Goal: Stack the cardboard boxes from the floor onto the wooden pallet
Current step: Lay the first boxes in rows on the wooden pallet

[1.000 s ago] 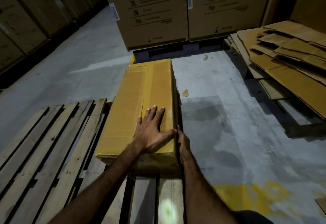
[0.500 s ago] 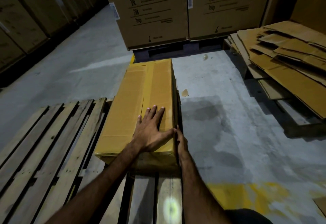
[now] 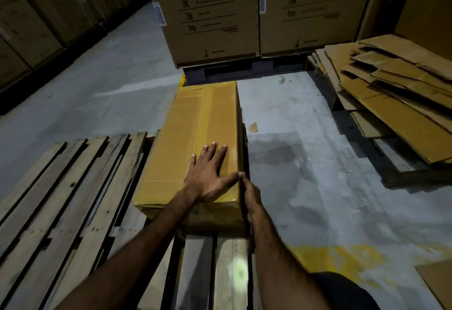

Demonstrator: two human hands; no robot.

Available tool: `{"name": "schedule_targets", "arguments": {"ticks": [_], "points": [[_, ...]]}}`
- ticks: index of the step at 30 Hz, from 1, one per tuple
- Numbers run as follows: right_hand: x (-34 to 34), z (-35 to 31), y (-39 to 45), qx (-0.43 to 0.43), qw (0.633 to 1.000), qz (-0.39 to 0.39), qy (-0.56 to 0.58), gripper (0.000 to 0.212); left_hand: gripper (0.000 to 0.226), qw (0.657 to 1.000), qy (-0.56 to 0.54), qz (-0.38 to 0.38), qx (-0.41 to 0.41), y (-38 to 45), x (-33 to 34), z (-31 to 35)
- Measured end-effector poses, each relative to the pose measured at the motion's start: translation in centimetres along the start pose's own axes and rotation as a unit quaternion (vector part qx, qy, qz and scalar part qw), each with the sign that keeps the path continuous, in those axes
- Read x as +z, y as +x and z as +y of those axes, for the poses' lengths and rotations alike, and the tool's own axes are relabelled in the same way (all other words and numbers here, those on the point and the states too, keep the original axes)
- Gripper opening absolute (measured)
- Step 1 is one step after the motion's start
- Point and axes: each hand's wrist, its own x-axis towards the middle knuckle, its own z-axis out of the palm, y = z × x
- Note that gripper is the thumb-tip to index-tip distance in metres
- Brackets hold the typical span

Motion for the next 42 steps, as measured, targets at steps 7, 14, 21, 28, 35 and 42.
{"name": "schedule_targets", "arguments": {"ticks": [7,14,21,28,35,42], "points": [[-2.7,-3.9,-3.4,0.004,0.997,0.011,-0.075,0.049,0.107,1.0,0.012,-0.013,-0.008,-1.9,-0.5,-0.2],[-2.6,-5.0,-5.1,-0.009,0.994,0.005,-0.106,0.033,0.101,1.0,0.022,0.0,-0.021,-3.3,-0.2,0.2],[-2.2,-5.1,-6.1,-0.041,0.99,0.009,-0.135,0.03,0.091,0.999,0.026,0.021,-0.004,-5.3,-0.2,0.3],[-0.8,-5.0,-6.6,-0.113,0.973,0.033,-0.198,0.053,0.078,0.999,0.019,0.041,0.023,-7.3,0.1,0.1],[0.4,-5.8,-12.3,-0.148,0.946,0.153,-0.245,0.046,0.059,0.996,-0.015,0.075,0.044,-9.8,-0.4,0.2],[-1.6,-5.4,-24.8,-0.088,0.948,0.069,-0.299,0.059,0.063,0.989,-0.14,0.02,-0.038,-19.0,-8.5,2.0]]}}
